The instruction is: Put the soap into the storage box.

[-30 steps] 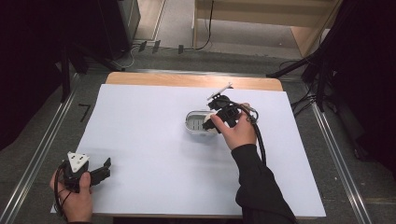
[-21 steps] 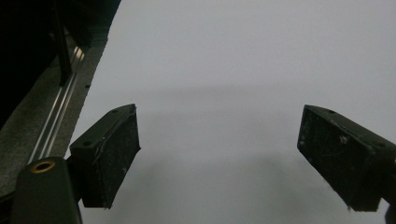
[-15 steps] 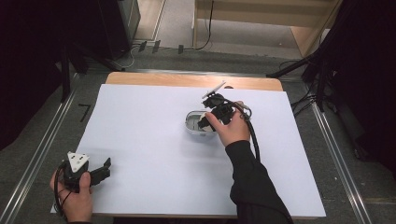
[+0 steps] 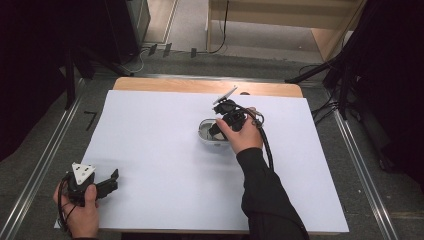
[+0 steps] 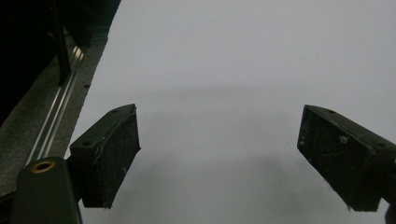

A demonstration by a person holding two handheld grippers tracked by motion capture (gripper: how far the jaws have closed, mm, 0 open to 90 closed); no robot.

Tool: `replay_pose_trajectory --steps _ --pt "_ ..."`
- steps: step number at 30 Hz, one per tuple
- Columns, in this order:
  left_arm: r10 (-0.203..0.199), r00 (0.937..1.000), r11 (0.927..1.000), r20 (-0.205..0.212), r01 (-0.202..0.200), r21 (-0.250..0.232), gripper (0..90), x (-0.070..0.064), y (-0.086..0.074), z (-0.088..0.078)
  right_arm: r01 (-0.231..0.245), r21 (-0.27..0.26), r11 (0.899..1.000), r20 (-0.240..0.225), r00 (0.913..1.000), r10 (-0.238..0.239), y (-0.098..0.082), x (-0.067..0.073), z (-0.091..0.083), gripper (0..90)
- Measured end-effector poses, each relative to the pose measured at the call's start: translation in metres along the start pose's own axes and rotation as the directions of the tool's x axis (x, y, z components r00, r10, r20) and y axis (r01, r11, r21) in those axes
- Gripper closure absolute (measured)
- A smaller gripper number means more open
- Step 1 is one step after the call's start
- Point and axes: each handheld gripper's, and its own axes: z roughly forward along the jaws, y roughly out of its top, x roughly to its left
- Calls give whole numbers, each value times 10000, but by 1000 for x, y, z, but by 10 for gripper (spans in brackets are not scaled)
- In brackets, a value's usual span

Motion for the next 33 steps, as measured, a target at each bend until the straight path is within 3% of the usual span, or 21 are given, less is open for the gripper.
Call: replay_pose_trajectory --steps 19,30,33 --pt "-20 10000 10000 11 20 4 138 0 0 0 -75 218 9997 83 9999 74 1 4 12 238" --pt "-30 10000 10000 16 30 -3 138 0 0 0 -448 162 9989 -116 9989 450 -3 0 14 234" --pt "-30 10000 10000 6 30 -1 138 0 0 0 -492 97 9987 -397 9980 495 -4 -1 12 172"
